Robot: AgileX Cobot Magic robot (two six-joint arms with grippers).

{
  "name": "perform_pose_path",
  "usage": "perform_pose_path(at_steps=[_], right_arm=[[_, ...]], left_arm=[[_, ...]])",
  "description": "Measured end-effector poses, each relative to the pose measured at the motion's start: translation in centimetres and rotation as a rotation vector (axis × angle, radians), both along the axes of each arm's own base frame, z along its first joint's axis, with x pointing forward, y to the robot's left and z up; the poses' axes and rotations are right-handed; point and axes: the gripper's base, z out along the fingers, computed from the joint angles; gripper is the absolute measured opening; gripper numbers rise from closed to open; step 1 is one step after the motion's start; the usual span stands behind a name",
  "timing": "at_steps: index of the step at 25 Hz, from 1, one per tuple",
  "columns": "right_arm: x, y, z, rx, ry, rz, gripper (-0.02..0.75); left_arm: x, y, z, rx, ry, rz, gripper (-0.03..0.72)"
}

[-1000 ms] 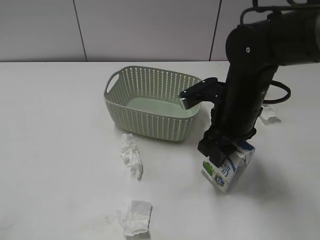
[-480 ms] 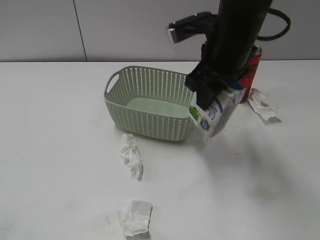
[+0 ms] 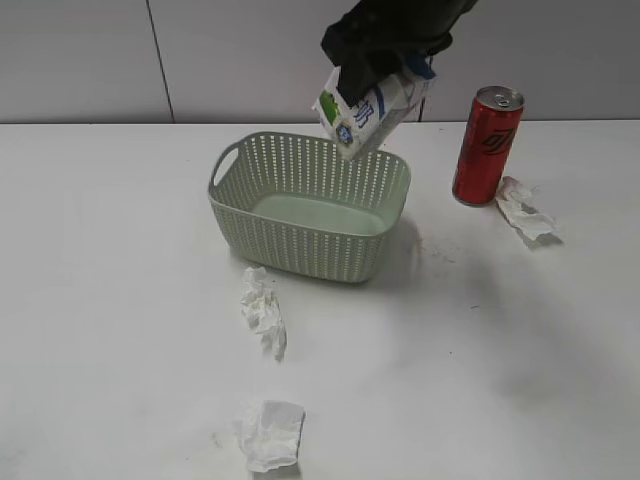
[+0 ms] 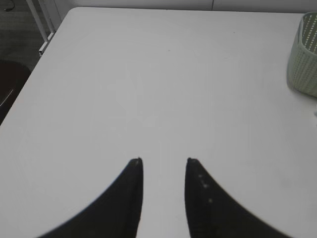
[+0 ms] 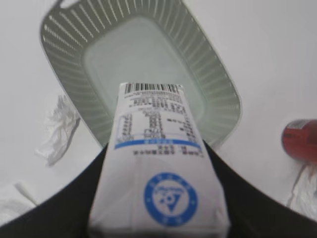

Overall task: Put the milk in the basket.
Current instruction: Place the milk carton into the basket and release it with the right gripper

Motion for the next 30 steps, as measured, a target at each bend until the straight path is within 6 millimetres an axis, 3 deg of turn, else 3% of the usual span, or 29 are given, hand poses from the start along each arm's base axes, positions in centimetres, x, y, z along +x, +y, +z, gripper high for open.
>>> perform_pose_path(at_steps=[4, 13, 19, 28, 30], right_arm=[[1.1, 0.8, -1.8, 0.008, -0.002, -0.003, 0.357], [3.8, 2.5, -10.8, -0.081, 0.115, 0.011, 0.357], [5.1, 3.3, -14.7, -0.121, 0.152, 0.015, 0.357], [5.9, 3.9, -15.3, -0.117, 0.138, 0.019, 0.358], [6.0, 4.0, -15.3, -0.111, 0.129, 0.017, 0.411]], left_arm=[[0.0, 0.0, 0.0, 0.0, 0.0, 0.0, 0.232], [0.0, 0.0, 0.0, 0.0, 0.0, 0.0, 0.23], [0.0, 0.0, 0.0, 0.0, 0.0, 0.0, 0.229], [0.0, 0.0, 0.0, 0.0, 0.0, 0.0, 0.229], [0.0, 0.0, 0.0, 0.0, 0.0, 0.0, 0.229]])
